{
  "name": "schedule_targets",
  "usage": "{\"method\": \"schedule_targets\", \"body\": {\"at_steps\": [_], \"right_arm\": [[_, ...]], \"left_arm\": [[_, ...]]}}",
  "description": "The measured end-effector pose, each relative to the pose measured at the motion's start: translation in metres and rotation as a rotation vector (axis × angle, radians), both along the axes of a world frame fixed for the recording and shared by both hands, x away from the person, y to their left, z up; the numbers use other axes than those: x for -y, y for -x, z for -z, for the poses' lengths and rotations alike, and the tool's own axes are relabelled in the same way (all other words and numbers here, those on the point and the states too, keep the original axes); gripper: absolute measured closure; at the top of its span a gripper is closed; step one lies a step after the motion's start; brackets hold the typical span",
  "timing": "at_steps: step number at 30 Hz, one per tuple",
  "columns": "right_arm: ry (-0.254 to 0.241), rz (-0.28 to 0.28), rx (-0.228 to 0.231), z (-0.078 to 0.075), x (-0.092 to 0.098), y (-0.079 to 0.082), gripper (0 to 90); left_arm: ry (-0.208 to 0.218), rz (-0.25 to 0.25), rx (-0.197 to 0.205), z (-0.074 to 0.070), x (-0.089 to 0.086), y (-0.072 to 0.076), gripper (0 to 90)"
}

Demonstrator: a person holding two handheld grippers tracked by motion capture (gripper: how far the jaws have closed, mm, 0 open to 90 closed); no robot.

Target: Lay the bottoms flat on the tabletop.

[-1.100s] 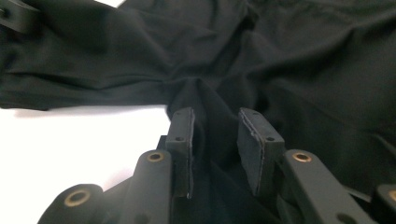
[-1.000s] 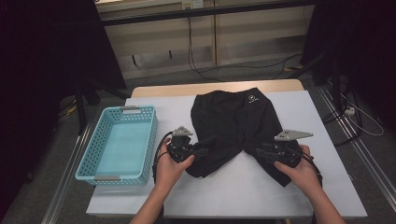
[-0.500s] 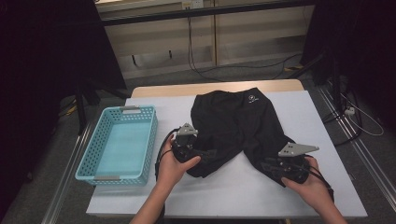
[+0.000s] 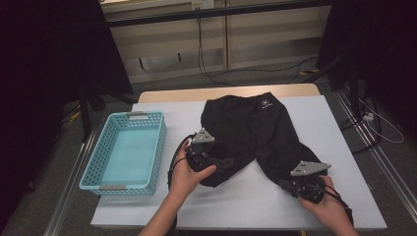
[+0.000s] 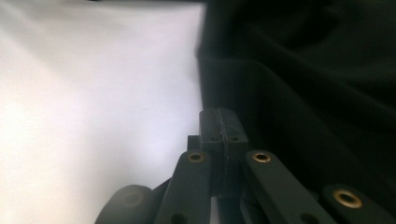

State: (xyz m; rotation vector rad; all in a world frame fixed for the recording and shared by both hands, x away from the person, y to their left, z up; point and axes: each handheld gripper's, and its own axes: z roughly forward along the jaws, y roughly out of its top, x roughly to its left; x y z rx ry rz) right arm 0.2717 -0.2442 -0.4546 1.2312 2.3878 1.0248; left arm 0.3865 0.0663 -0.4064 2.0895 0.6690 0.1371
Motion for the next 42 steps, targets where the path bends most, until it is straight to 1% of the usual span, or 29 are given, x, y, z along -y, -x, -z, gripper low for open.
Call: {"method": "schedule_targets", "body": {"at_steps": [1, 2, 3, 5, 6, 7, 8, 9, 10, 11, 14, 15, 16, 19, 22, 23, 24, 25, 26, 27, 28, 29, 33, 35, 36, 39, 40, 41, 42], "right_arm": [[-0.017, -0.023, -0.007, -0.001, -0.004, 0.001, 90.0], [-0.076, -0.086, -0.034, -0.001, -0.019, 0.004, 90.0], [-0.089, -0.113, -0.038, -0.001, -0.027, 0.006, 90.0], [-0.100, -0.133, -0.034, -0.002, -0.035, 0.006, 89.9], [-0.113, -0.149, -0.023, -0.002, -0.041, 0.005, 87.7], [-0.135, -0.155, -0.022, -0.003, -0.045, 0.004, 78.2], [-0.127, -0.136, -0.002, -0.006, -0.046, 0.001, 71.7], [-0.112, -0.123, 0.013, -0.008, -0.044, -0.001, 69.0], [-0.112, -0.123, 0.013, -0.008, -0.044, -0.001, 69.0], [-0.119, -0.097, 0.023, -0.010, -0.039, -0.003, 65.7], [-0.117, -0.005, 0.057, -0.014, -0.015, -0.010, 61.3], [-0.105, 0.062, 0.069, -0.014, 0.003, -0.013, 59.7], [-0.105, 0.062, 0.069, -0.014, 0.003, -0.013, 59.7], [-0.070, 0.149, 0.091, -0.013, 0.027, -0.017, 54.9], [-0.055, 0.215, 0.103, -0.013, 0.047, -0.019, 53.4], [-0.040, 0.250, 0.102, -0.011, 0.057, -0.019, 53.4], [-0.040, 0.250, 0.102, -0.011, 0.057, -0.019, 53.4], [-0.022, 0.288, 0.098, -0.008, 0.065, -0.019, 53.7], [-0.022, 0.288, 0.098, -0.008, 0.065, -0.019, 53.7], [-0.001, 0.317, 0.096, -0.005, 0.071, -0.019, 53.7], [-0.001, 0.317, 0.096, -0.005, 0.071, -0.019, 53.7], [0.003, 0.346, 0.091, -0.004, 0.075, -0.020, 53.8], [0.038, 0.365, 0.085, -0.002, 0.079, -0.021, 54.4], [0.033, 0.353, 0.049, 0.004, 0.078, -0.024, 56.0], [0.033, 0.353, 0.057, 0.005, 0.077, -0.024, 57.8], [0.026, 0.337, 0.046, 0.004, 0.074, -0.027, 71.1], [0.027, 0.329, 0.050, 0.005, 0.072, -0.027, 76.8], [0.013, 0.306, 0.040, 0.004, 0.070, -0.029, 86.8], [0.013, 0.306, 0.040, 0.004, 0.070, -0.029, 86.8]], "left_arm": [[0.000, 0.002, -0.001, 0.000, 0.001, 0.000, 19.4], [0.000, 0.006, 0.004, 0.000, 0.002, 0.000, 19.3], [0.000, 0.007, 0.003, 0.000, 0.003, 0.001, 19.3], [-0.002, 0.010, -0.001, 0.000, 0.004, 0.001, 19.3], [0.000, 0.010, -0.001, 0.001, 0.004, 0.001, 19.3], [-0.002, 0.013, -0.007, 0.002, 0.005, 0.002, 19.3], [-0.006, 0.023, -0.012, 0.003, 0.006, 0.004, 19.0], [-0.001, 0.024, -0.014, 0.004, 0.007, 0.004, 19.0], [-0.001, 0.024, -0.014, 0.004, 0.007, 0.004, 18.9], [0.003, 0.030, -0.018, 0.004, 0.007, 0.005, 18.9], [0.002, 0.034, -0.019, 0.005, 0.007, 0.006, 18.5], [0.008, 0.032, -0.022, 0.006, 0.008, 0.007, 18.5], [0.012, 0.035, -0.027, 0.006, 0.009, 0.007, 18.5], [0.018, 0.046, -0.039, 0.008, 0.012, 0.010, 18.2], [0.010, 0.069, -0.049, 0.011, 0.017, 0.011, 19.8], [0.007, 0.073, -0.052, 0.012, 0.019, 0.011, 20.2], [0.007, 0.073, -0.052, 0.012, 0.019, 0.011, 19.9], [0.008, 0.074, -0.052, 0.013, 0.020, 0.011, 19.9], [0.011, 0.076, -0.053, 0.013, 0.021, 0.011, 19.9], [0.009, 0.077, -0.052, 0.013, 0.022, 0.011, 19.7], [0.009, 0.077, -0.052, 0.013, 0.022, 0.011, 19.7], [0.007, 0.079, -0.051, 0.013, 0.022, 0.010, 19.7], [0.011, 0.081, -0.050, 0.014, 0.024, 0.012, 19.7], [0.012, 0.089, -0.055, 0.014, 0.025, 0.013, 20.1], [0.013, 0.092, -0.062, 0.015, 0.026, 0.013, 20.1], [0.014, 0.099, -0.059, 0.016, 0.031, 0.016, 20.3], [0.011, 0.109, -0.059, 0.017, 0.033, 0.017, 20.3], [0.015, 0.115, -0.058, 0.017, 0.035, 0.018, 22.2], [0.015, 0.125, -0.058, 0.018, 0.037, 0.019, 22.2]]}}
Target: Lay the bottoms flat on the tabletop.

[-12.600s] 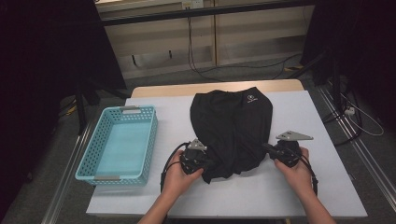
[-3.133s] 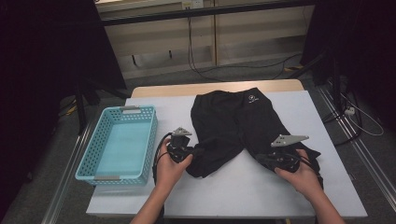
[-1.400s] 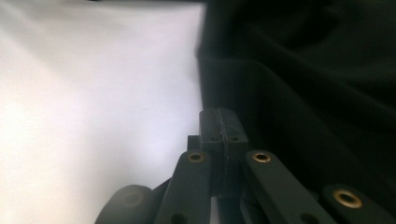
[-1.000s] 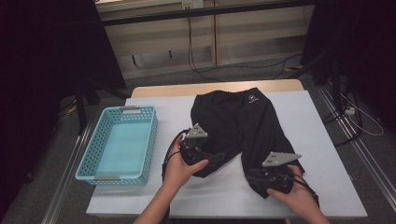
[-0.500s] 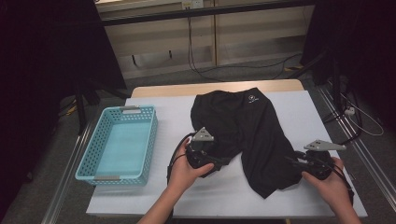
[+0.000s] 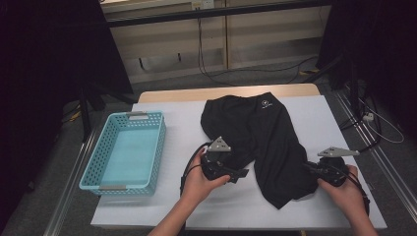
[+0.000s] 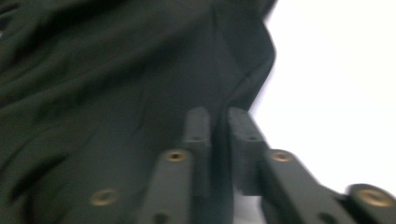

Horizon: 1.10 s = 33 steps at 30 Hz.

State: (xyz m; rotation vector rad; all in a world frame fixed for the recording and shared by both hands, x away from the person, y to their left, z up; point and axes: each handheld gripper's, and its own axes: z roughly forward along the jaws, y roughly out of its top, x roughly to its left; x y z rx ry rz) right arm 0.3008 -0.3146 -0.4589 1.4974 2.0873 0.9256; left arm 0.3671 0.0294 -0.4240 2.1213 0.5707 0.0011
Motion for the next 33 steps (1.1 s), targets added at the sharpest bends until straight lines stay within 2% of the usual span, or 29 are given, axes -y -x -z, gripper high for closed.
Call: {"method": "schedule_targets", "body": {"at_steps": [3, 6, 9, 11, 13, 15, 17, 21, 22, 23, 26, 29, 30, 32, 33], "right_arm": [[0.007, -0.006, 0.001, -0.001, -0.003, -0.002, 89.1], [0.008, -0.002, 0.019, -0.004, -0.002, -0.003, 89.4], [-0.018, 0.029, 0.046, -0.008, 0.002, -0.001, 89.5], [-0.032, 0.065, 0.070, -0.011, 0.012, 0.002, 89.4], [-0.037, 0.081, 0.075, -0.011, 0.015, 0.003, 89.4], [-0.050, 0.106, 0.096, -0.012, 0.022, 0.005, 89.5], [-0.063, 0.113, 0.098, -0.013, 0.025, 0.003, 89.4], [-0.026, 0.136, 0.111, -0.012, 0.023, -0.003, 89.1], [-0.018, 0.131, 0.120, -0.012, 0.023, -0.003, 88.9], [-0.037, 0.106, 0.133, -0.013, 0.021, -0.004, 88.9], [-0.011, 0.110, 0.118, -0.012, 0.019, -0.006, 89.1], [-0.014, 0.105, 0.102, -0.009, 0.015, -0.007, 89.1], [-0.014, 0.105, 0.102, -0.009, 0.015, -0.007, 89.1], [-0.025, 0.096, 0.103, -0.010, 0.012, -0.007, 89.1], [-0.022, 0.093, 0.099, -0.011, 0.010, -0.007, 89.1]], "left_arm": [[-0.003, 0.024, 0.019, 0.003, 0.008, 0.005, 25.3], [0.002, 0.056, 0.002, 0.009, 0.017, 0.010, 29.4], [-0.008, 0.072, -0.006, 0.014, 0.027, 0.015, 31.7], [-0.034, 0.084, -0.015, 0.019, 0.032, 0.016, 32.9], [-0.040, 0.086, -0.018, 0.020, 0.033, 0.016, 33.5], [-0.038, 0.085, -0.019, 0.021, 0.036, 0.017, 33.8], [-0.044, 0.086, -0.018, 0.022, 0.040, 0.017, 33.8], [-0.046, 0.085, -0.012, 0.025, 0.049, 0.019, 33.8], [-0.052, 0.088, -0.003, 0.026, 0.051, 0.019, 33.7], [-0.048, 0.086, 0.005, 0.026, 0.053, 0.019, 34.5], [-0.055, 0.083, 0.030, 0.027, 0.059, 0.016, 35.6], [-0.071, 0.073, 0.039, 0.030, 0.063, 0.014, 43.9], [-0.081, 0.075, 0.046, 0.031, 0.064, 0.013, 43.9], [-0.095, 0.047, 0.047, 0.034, 0.066, 0.012, 45.4], [-0.105, 0.039, 0.051, 0.035, 0.067, 0.012, 49.4]]}}
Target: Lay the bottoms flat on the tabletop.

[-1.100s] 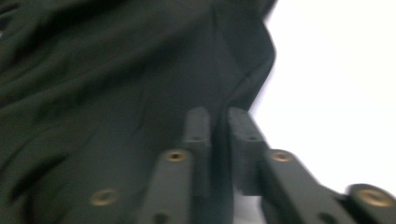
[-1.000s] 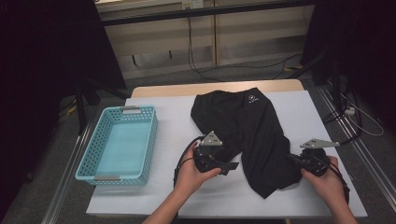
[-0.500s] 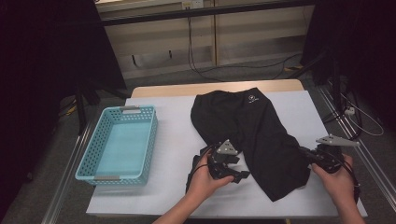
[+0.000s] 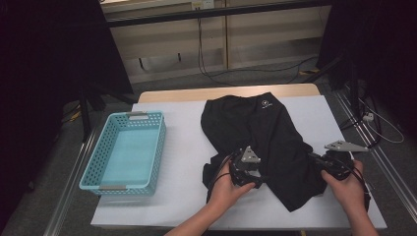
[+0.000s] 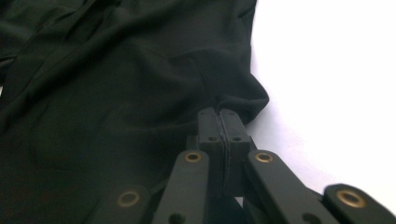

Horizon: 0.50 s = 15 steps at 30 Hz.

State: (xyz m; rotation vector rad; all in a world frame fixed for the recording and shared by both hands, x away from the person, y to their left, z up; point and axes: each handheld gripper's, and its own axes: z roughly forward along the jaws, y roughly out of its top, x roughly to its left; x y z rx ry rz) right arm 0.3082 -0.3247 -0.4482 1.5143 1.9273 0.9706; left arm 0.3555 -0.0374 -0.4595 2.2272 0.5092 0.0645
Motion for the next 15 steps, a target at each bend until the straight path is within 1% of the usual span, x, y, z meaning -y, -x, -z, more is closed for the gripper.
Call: {"method": "schedule_targets", "body": {"at_steps": [1, 2, 3, 4, 5, 6, 8, 9, 11, 12, 14, 15], "right_arm": [[0.000, 0.000, 0.000, 0.0000, 0.0000, 0.0000, 89.1], [-0.005, -0.009, -0.007, 0.0006, -0.0019, -0.0003, 89.1], [-0.005, -0.009, -0.007, 0.0006, -0.0019, -0.0003, 89.1], [0.001, -0.010, -0.011, 0.0007, -0.0027, -0.0003, 89.0], [0.000, -0.011, -0.015, 0.0006, -0.0035, -0.0002, 89.0], [-0.001, -0.014, -0.014, 0.0001, -0.0040, 0.0000, 89.0], [-0.005, -0.018, -0.012, -0.0010, -0.0049, 0.0006, 89.0], [-0.012, -0.019, -0.006, -0.0013, -0.0051, 0.0009, 89.1], [-0.015, -0.018, 0.003, -0.0022, -0.0052, 0.0019, 89.1], [-0.022, -0.016, 0.005, -0.0023, -0.0050, 0.0024, 89.1], [-0.030, -0.019, 0.006, -0.0023, -0.0042, 0.0032, 89.1], [-0.030, -0.018, 0.007, -0.0023, -0.0039, 0.0036, 89.1]], "left_arm": [[-0.004, 0.001, 0.003, 0.0018, 0.0007, -0.0009, 49.4], [-0.003, 0.001, 0.009, 0.0038, 0.0013, -0.0022, 52.6], [-0.003, 0.001, 0.009, 0.0038, 0.0013, -0.0022, 53.9], [0.008, 0.000, -0.003, 0.0041, 0.0014, -0.0032, 53.9], [0.018, 0.004, -0.025, 0.0037, 0.0011, -0.0051, 55.5], [0.016, -0.001, -0.036, 0.0033, 0.0011, -0.0058, 60.6], [-0.001, 0.001, -0.021, 0.0031, 0.0016, -0.0066, 68.9], [0.003, -0.003, -0.020, 0.0034, 0.0021, -0.0071, 72.4], [0.004, -0.007, -0.048, 0.0033, 0.0022, -0.0082, 80.2], [0.014, -0.006, -0.064, 0.0037, 0.0025, -0.0088, 82.7], [0.016, 0.001, -0.089, 0.0037, 0.0029, -0.0102, 88.8], [0.011, 0.002, -0.094, 0.0033, 0.0028, -0.0107, 90.0]]}}
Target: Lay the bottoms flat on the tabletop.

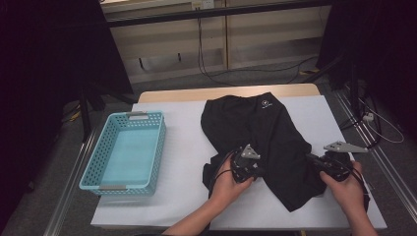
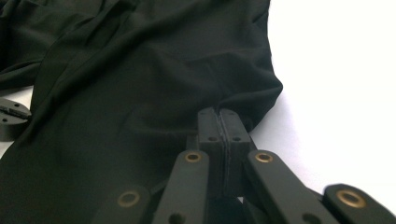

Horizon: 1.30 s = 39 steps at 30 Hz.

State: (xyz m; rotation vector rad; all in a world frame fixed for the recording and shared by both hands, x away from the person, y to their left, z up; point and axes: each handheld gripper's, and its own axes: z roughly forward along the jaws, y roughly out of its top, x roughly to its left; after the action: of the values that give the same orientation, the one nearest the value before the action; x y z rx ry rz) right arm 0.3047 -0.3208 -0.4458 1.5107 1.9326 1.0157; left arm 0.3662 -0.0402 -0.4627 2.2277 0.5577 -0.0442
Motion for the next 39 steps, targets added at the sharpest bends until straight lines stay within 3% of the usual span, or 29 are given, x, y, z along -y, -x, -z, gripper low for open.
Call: {"method": "schedule_targets", "body": {"at_steps": [8, 10, 12, 16, 20, 23, 24, 25, 28, 33, 37, 39], "right_arm": [[-0.024, -0.017, 0.000, -0.002, -0.003, 0.001, 89.3], [-0.016, -0.016, 0.001, -0.004, -0.005, 0.002, 89.3], [0.024, -0.017, 0.010, -0.006, -0.009, 0.003, 89.4], [0.030, -0.024, 0.018, -0.008, -0.013, 0.000, 89.5], [0.063, 0.038, 0.042, -0.008, -0.001, -0.005, 89.4], [0.087, 0.068, 0.024, 0.000, 0.007, -0.008, 85.2], [0.108, 0.088, 0.012, 0.005, 0.010, -0.008, 76.9], [0.108, 0.088, 0.012, 0.005, 0.010, -0.008, 76.9], [0.078, 0.097, 0.011, 0.005, 0.012, -0.007, 66.5], [0.048, 0.089, 0.026, -0.001, 0.013, 0.000, 58.1], [0.049, 0.105, 0.020, -0.001, 0.016, 0.007, 46.7], [0.035, 0.112, 0.019, -0.002, 0.019, 0.010, 46.0]], "left_arm": [[-0.020, -0.025, -0.037, -0.007, -0.009, -0.008, 90.0], [-0.013, -0.046, -0.051, -0.009, -0.018, -0.012, 90.0], [-0.002, -0.066, -0.075, -0.010, -0.026, -0.015, 90.0], [0.019, -0.066, -0.062, -0.009, -0.032, -0.015, 90.0], [0.022, -0.030, -0.051, -0.009, -0.028, -0.010, 89.9], [0.025, -0.007, -0.038, -0.009, -0.024, -0.008, 78.9], [0.021, -0.005, -0.024, -0.008, -0.023, -0.008, 68.2], [0.023, -0.008, -0.021, -0.008, -0.023, -0.008, 68.2], [0.038, -0.013, -0.027, -0.008, -0.020, -0.007, 53.1], [0.039, 0.009, 0.037, -0.010, -0.011, -0.003, 38.0], [0.036, 0.016, 0.066, -0.009, 0.000, -0.001, 36.8], [0.004, 0.000, 0.078, -0.007, 0.004, 0.000, 36.8]]}}
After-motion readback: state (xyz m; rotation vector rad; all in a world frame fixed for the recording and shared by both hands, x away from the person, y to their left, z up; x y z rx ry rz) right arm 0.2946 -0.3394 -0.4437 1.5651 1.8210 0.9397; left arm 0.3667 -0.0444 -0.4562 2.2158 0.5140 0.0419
